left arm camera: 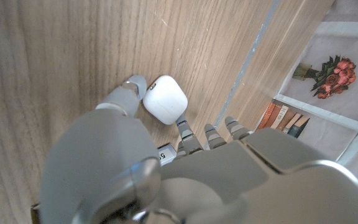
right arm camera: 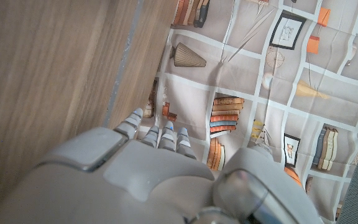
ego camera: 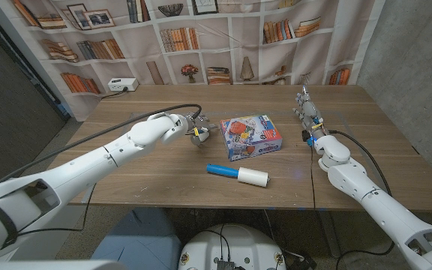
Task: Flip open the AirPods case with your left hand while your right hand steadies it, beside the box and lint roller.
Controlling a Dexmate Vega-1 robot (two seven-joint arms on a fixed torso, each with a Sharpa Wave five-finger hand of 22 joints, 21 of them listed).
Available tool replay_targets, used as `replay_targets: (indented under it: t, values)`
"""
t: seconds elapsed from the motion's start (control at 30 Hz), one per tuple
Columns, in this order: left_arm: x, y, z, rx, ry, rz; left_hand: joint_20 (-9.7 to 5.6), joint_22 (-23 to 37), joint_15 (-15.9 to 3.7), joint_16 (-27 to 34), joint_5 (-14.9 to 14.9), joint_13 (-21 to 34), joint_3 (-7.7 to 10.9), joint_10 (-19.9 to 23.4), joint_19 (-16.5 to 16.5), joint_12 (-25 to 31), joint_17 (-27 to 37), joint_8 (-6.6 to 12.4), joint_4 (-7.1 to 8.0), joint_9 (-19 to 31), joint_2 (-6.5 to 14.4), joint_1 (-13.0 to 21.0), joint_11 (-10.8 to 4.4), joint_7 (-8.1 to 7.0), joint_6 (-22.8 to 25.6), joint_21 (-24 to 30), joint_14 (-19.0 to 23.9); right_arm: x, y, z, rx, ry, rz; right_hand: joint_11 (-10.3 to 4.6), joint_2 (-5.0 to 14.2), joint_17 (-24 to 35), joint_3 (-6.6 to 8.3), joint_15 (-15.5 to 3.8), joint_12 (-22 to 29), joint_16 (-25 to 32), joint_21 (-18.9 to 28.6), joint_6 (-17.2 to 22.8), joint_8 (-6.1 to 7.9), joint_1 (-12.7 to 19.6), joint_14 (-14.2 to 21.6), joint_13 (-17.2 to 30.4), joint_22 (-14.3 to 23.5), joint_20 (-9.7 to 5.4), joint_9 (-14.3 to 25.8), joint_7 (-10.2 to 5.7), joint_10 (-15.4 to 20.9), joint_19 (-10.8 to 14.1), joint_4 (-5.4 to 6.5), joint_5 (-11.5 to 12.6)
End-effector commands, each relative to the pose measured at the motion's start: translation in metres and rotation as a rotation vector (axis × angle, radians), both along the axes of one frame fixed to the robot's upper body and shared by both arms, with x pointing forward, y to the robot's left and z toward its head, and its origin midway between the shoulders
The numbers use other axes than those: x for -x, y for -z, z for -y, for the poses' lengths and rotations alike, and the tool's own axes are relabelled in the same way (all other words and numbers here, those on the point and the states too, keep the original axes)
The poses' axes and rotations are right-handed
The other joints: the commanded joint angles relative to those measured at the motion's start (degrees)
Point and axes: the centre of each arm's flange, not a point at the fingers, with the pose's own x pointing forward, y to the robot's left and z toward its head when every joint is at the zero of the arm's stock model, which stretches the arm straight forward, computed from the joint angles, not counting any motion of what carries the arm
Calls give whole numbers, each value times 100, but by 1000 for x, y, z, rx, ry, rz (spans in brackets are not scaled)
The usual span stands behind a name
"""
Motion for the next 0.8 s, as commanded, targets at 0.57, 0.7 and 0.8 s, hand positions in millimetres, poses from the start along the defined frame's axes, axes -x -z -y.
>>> replay_targets:
  t: [0.57,0.7,0.8]
  values:
    - [-4,2,-1,8,1,5,-29,4,-166,56,-97,134,24,558,126,372,-11,52,-102,12,160,320,-59,-59,-322,29,370,-3,0,-2,2,1,-9,6,17,0,33,28,-6,18,37,-42,-10,89,-137,27,34,19,30,-2,-77,-46,-15,-19]
    - [-4,3,0,11,9,10,-45,4,-215,73,-112,157,17,638,157,429,-7,51,-100,11,163,372,-64,-66,-278,33,468,-4,0,-2,-1,2,-9,6,19,0,37,25,-7,18,36,-46,-11,92,-138,27,34,20,31,-3,-82,-51,-18,-20]
    - [-3,3,0,14,17,19,-52,5,-240,80,-129,188,0,762,203,511,2,60,-88,10,177,415,-59,-91,-199,41,533,-3,0,-2,-1,3,-9,5,21,0,39,28,-8,18,36,-45,-11,94,-138,27,34,20,31,-3,-85,-52,-19,-20]
